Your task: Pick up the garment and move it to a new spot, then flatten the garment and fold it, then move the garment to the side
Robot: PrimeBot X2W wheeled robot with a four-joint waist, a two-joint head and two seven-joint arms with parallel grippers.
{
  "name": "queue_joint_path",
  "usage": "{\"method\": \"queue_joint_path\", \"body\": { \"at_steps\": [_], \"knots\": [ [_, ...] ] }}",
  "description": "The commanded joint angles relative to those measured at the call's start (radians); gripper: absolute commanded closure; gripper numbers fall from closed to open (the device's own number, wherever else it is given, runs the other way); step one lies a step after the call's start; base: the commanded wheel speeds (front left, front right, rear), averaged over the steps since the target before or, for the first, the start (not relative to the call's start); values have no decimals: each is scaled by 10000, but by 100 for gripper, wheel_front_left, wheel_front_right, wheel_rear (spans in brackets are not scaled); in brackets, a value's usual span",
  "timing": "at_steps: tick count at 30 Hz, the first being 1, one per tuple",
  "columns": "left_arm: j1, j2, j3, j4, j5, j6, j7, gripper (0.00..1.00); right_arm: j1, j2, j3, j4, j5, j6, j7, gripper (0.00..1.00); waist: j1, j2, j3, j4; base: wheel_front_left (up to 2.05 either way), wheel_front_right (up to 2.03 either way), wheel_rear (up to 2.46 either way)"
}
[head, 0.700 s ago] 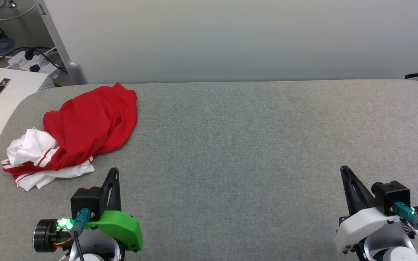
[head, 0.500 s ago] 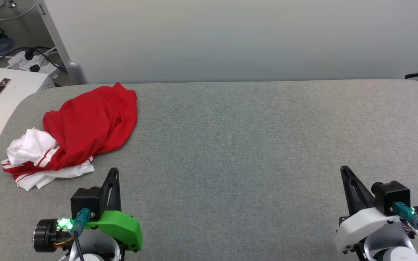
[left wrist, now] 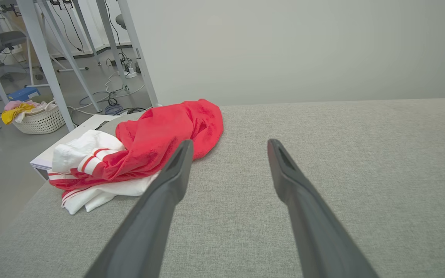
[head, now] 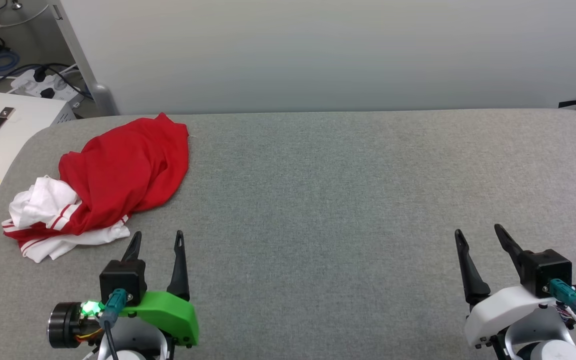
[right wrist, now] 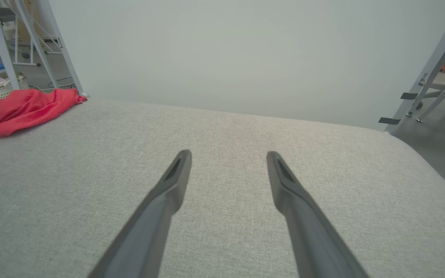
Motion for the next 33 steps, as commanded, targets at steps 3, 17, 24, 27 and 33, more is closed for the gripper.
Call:
{"method": "queue_joint_path", "body": {
  "at_steps": [3, 17, 24, 27, 33],
  "knots": [
    [-30, -6, -61, -45, -28, 110, -161, 0, -25, 0, -96, -104, 182, -1, -157, 0, 0, 0, 8, 6, 0, 0, 0],
    [3, -11, -208, -112, -49, 212, -449, 0, 33, 0, -232, -308, 635, -2, -442, 0, 0, 0, 20, 21, 0, 0, 0],
    [11, -13, -287, -126, -70, 266, -596, 0, 72, 0, -288, -400, 833, -3, -587, 0, 0, 0, 32, 36, 0, 0, 0],
    [14, -14, -325, -126, -77, 290, -656, 0, 89, 0, -321, -421, 909, -3, -645, 0, 0, 0, 35, 44, 0, 0, 0],
    [22, -16, -396, -117, -95, 343, -780, 0, 135, 0, -372, -440, 1042, -3, -768, 0, 0, 0, 37, 54, 0, 0, 0]
  ]
}}
